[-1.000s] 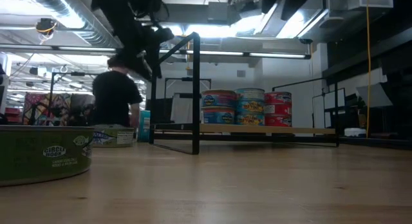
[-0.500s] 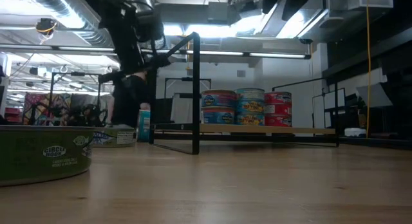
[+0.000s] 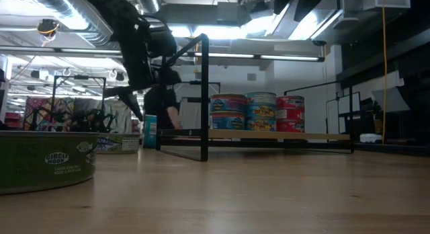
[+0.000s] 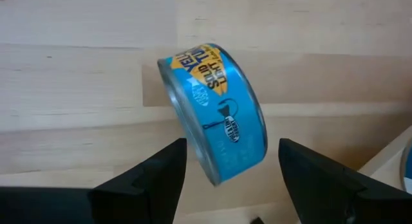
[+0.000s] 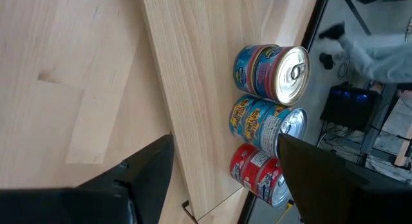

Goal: Stack canned seafood by type on shelf
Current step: Stack the light blue tuna can on top of the light blue tuna can on the shelf

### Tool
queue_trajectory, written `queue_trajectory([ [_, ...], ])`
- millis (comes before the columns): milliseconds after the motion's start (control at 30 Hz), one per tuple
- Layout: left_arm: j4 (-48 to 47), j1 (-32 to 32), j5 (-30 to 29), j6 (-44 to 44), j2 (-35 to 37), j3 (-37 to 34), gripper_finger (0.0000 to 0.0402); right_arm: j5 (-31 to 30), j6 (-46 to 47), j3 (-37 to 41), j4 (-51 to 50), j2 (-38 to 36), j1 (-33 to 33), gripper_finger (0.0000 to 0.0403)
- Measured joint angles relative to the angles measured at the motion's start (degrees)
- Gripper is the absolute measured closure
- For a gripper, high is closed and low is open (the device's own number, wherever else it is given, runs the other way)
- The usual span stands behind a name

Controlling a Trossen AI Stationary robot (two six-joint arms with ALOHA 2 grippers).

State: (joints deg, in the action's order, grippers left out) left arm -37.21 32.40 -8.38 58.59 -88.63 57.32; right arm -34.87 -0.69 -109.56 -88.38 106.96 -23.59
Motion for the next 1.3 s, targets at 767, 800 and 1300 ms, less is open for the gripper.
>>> queue_trajectory([
  [767,1.75,1.08,0.52,-3.43,-5.22,0.0,0.0166,-0.04,0.88,0.07,-1.64,-6.11,0.0,0.013],
  [800,1.7,1.14,0.55,-3.44,-5.22,0.0,0.0171,-0.04,1.46,0.05,-1.66,-7.15,0.0,0.013],
  [1300,1.84,1.14,3.36,-12.39,-5.18,0.0,0.0271,-0.65,8.12,8.7,2.15,-25.09,3.91,0.013],
])
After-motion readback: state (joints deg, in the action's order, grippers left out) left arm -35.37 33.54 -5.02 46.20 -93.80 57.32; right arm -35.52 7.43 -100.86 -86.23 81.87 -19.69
